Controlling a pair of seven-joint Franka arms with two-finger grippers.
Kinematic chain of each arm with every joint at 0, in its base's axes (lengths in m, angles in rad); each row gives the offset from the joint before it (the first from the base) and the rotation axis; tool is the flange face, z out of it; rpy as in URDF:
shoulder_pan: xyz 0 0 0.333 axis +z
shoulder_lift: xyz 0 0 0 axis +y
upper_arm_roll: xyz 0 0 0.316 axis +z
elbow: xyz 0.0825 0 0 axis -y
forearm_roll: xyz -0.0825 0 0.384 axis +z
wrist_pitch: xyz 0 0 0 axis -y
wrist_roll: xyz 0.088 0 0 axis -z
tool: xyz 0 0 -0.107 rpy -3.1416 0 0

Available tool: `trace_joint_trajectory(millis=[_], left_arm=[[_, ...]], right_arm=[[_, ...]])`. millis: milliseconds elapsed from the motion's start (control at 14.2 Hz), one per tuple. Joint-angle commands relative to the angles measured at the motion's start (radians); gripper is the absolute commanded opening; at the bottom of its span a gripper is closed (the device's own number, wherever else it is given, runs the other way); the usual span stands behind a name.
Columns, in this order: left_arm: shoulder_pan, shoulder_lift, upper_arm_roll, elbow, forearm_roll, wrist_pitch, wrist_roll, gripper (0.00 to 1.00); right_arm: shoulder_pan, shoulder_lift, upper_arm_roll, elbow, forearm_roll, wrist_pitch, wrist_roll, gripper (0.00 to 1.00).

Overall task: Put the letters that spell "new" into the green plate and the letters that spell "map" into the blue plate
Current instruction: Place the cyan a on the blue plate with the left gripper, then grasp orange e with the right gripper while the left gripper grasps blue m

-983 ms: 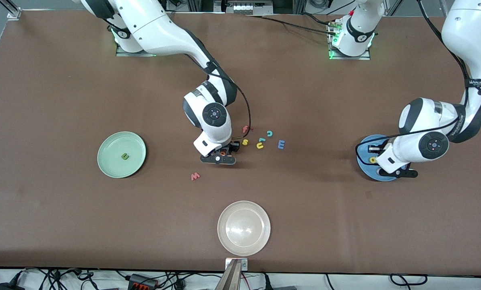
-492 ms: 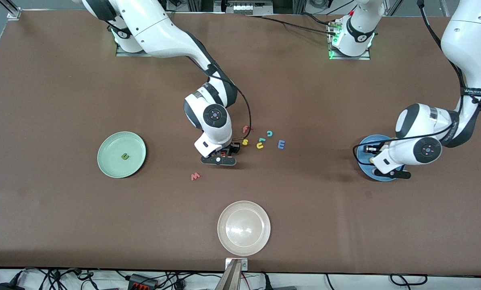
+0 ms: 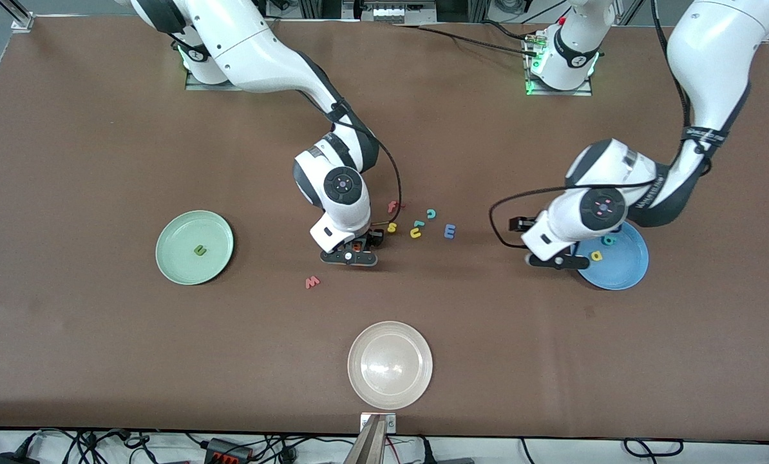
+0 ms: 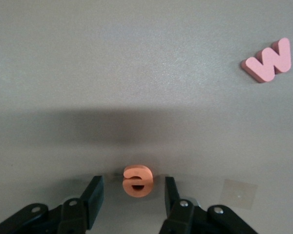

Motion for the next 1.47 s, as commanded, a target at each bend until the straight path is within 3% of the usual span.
trace_joint_trajectory(millis=[0,211,351,492,772,913,1053,1124,1404], left_arm=[[-0.066,0.040,-0.008,-0.011,0.013,0.134,-0.014,1.00],[-0.083,0.069,-0.004,-0.067,0.022,0.314,-0.020,1.00],[-0.103,0.086,0.010,-0.069,0.053,0.323,-0.024,1.00],[-0.157,0.105,0.045,-0.067,0.071,0.329,-0.043,1.00],[-0.318,0.103,0.196,-0.058,0.110,0.386,-0.121,1.00],[-0.336,0.120,0.202,-0.063,0.113,0.440,-0.153,1.00],[-0.359,0.129,0.205,-0.060,0.114,0.448,-0.185,1.00],[-0.364,0.129,0.211,-0.060,0.122,0.448,-0.187,0.98],[-0.376,0.169,0.223,-0.054,0.215,0.460,-0.192,0.71]], right_arm=[[-0.002,0.022,-0.002,0.027,-0.005,0.006,0.003,0.57],[-0.004,0.028,-0.002,0.027,-0.003,0.028,0.004,0.56],[-0.004,0.033,-0.002,0.025,-0.005,0.028,0.004,0.56],[-0.004,0.033,-0.001,0.025,-0.003,0.026,0.004,0.45],[-0.002,0.024,-0.001,0.025,0.003,0.015,0.009,0.22],[-0.007,0.010,-0.001,0.025,0.005,0.008,0.007,0.14],[-0.022,-0.024,-0.007,0.024,0.003,-0.044,0.003,0.14],[-0.043,-0.073,-0.009,0.021,0.002,-0.102,-0.002,0.14],[-0.180,-0.252,-0.030,-0.088,-0.015,-0.319,-0.222,0.14]])
